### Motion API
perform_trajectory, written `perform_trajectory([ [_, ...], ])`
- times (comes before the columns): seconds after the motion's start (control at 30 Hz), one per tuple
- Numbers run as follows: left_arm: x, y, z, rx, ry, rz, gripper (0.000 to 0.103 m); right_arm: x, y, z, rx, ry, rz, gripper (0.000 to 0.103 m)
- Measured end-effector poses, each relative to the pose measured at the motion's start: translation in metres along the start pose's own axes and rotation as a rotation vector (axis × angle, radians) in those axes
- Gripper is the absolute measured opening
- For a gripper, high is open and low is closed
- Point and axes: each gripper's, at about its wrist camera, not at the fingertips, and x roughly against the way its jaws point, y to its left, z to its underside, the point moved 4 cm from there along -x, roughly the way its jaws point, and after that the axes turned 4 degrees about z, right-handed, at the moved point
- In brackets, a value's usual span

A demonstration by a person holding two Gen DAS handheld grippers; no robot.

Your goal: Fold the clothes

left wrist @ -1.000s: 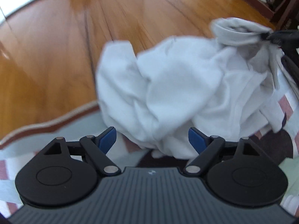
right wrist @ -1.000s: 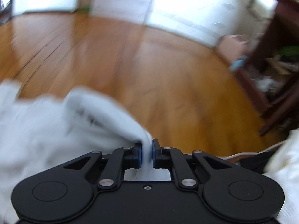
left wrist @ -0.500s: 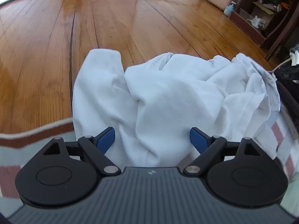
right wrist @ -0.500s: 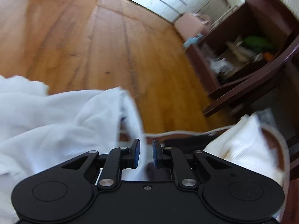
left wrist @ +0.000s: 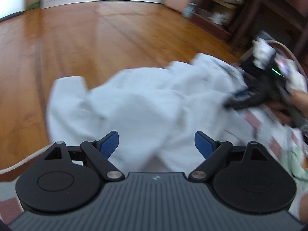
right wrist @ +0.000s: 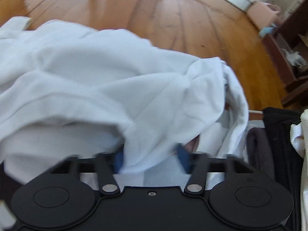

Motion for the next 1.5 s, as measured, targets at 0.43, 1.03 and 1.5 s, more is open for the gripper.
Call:
perform_trajectory([
  [0.43,-0.040,-0.028,0.006,-0.137,0.035,-0.025,0.089,0.169,-0.065,-0.109,-0.349,-0.498,-0.079,0.003],
  [1.03,0.025,0.039,-0.070,-0.006,-0.382,-0.599,0.007,0.118,-0.047,-0.089,-0.370,-0.498,-0.110,0.002],
  [1.5,0.011,0.172,-0.263,0.206,-0.239,-0.468,0.100,0.141,-0.076,-0.282,-0.278,-0.760,0.241,0.089],
])
